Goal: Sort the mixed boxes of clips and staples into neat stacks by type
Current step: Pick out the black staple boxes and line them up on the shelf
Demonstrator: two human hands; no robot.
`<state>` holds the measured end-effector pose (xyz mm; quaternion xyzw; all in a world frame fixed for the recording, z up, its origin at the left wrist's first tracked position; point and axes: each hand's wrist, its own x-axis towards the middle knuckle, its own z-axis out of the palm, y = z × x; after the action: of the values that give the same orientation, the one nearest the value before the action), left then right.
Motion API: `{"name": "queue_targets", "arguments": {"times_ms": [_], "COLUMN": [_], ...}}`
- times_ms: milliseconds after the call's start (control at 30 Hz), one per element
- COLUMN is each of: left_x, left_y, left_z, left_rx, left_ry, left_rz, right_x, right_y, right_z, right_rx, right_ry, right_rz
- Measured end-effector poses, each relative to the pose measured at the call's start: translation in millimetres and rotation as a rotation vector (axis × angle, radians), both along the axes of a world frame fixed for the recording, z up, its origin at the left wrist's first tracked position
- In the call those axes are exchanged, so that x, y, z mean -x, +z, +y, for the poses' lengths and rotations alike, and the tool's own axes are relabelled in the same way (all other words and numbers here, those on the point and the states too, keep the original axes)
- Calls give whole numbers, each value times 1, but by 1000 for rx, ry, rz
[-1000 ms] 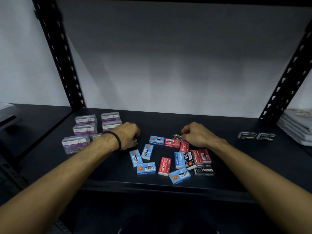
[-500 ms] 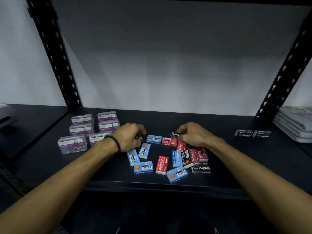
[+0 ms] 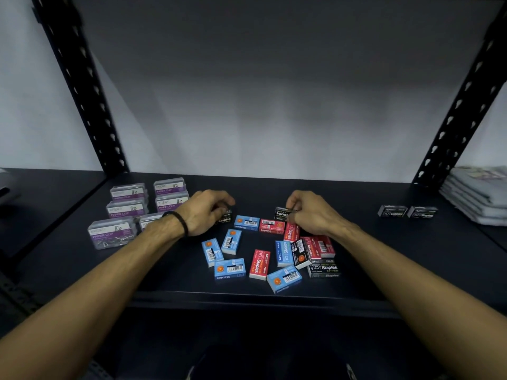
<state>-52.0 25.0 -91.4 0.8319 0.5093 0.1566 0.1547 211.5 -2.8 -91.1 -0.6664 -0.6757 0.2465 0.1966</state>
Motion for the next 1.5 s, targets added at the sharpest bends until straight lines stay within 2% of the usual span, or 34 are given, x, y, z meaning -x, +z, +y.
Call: {"name": "queue_targets", "arguments": {"times_ms": [200, 500, 900, 1167, 1367, 1500], "left_x": [2, -4, -29, -57, -60, -62], "left_y": [4, 2, 6, -5, -10, -10], "left_z": [1, 2, 12, 26, 28, 30], "left_rx": [-14, -4, -66, -50, -46, -36], "left_ry": [43, 50, 44, 44, 24, 21], "left_rz": [-22, 188, 69, 40, 30, -4], "right_x": [-6, -11, -15, -4, -14, -13], "right_y": [-4, -1, 5, 6, -3, 3], "right_z": [-2, -3, 2, 7, 5, 9], "right_rx": [-13, 53, -68, -72, -56, -97], "right_ry": [-40, -61, -73, -1, -60, -23], "right_rz": [57, 61, 157, 114, 133, 41]}}
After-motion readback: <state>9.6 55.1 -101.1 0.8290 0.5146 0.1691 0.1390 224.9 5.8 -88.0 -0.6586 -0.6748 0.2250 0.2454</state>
